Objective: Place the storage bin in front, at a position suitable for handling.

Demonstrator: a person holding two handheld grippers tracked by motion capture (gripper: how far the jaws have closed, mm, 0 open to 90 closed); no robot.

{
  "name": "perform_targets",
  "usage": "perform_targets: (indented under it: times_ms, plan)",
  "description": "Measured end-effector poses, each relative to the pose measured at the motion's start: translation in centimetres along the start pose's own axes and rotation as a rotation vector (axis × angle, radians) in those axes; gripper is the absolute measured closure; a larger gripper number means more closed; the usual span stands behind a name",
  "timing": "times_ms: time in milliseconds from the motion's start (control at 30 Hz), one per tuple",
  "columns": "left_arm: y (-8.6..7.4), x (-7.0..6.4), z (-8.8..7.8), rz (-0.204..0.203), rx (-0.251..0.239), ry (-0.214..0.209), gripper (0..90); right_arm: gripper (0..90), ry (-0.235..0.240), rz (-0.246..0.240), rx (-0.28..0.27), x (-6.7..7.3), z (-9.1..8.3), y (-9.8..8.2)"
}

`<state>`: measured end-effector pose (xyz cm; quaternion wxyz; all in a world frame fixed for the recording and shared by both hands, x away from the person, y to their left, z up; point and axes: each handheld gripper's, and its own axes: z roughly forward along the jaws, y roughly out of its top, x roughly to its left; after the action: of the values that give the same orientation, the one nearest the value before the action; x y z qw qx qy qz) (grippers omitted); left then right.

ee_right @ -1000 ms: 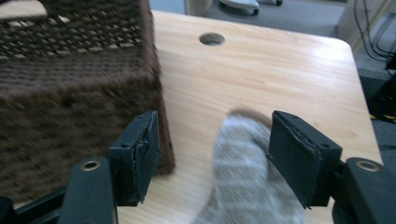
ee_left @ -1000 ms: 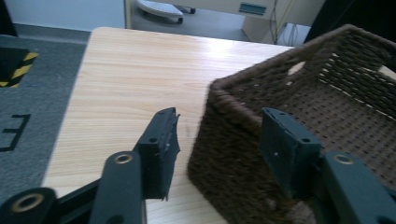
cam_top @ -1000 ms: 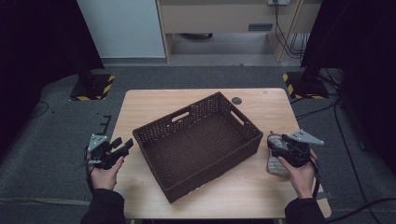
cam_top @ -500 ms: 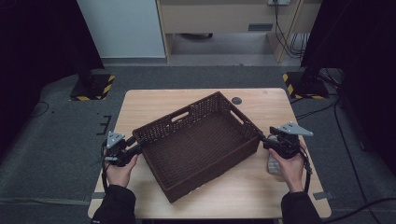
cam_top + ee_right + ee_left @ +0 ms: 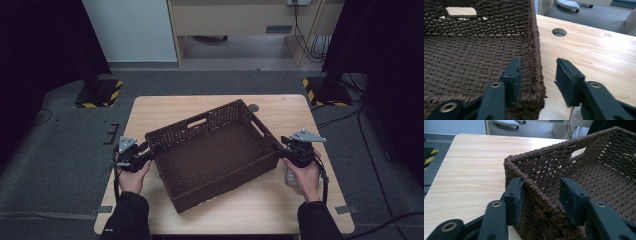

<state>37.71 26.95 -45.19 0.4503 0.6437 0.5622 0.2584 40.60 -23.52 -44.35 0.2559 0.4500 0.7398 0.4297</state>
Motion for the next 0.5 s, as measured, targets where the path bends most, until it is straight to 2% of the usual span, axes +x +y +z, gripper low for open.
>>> perform_targets:
  times_ms: [100, 200, 267, 300, 400, 500]
  plan:
    - [0.0, 0.0, -0.6, -0.004, -0.003, -0.013, 48.0, 68.2, 0.025, -0.007, 0.004, 0.3, -0.2, 0.0]
    - [-0.1, -0.2, -1.5, -0.004, -0.003, -0.016, 43.3, 68.5, 0.015, -0.020, 0.021, 0.8, -0.7, -0.1]
    - [-0.6, -0.4, -2.3, -0.030, -0.013, -0.047, 41.5, 68.3, 0.020, -0.008, 0.014, 1.0, -1.1, -0.4]
    - [-0.8, -0.6, -2.5, -0.026, -0.010, -0.052, 40.6, 68.0, 0.026, 0.002, 0.009, 1.1, -1.3, -0.6]
    - [-1.0, -0.9, -2.6, -0.017, -0.004, -0.057, 38.3, 67.5, 0.039, 0.020, 0.009, 1.5, -2.1, -1.0]
    - [-1.3, -1.2, -2.3, -0.011, -0.001, -0.059, 38.1, 65.7, 0.041, 0.007, 0.012, 1.7, -2.5, -1.1]
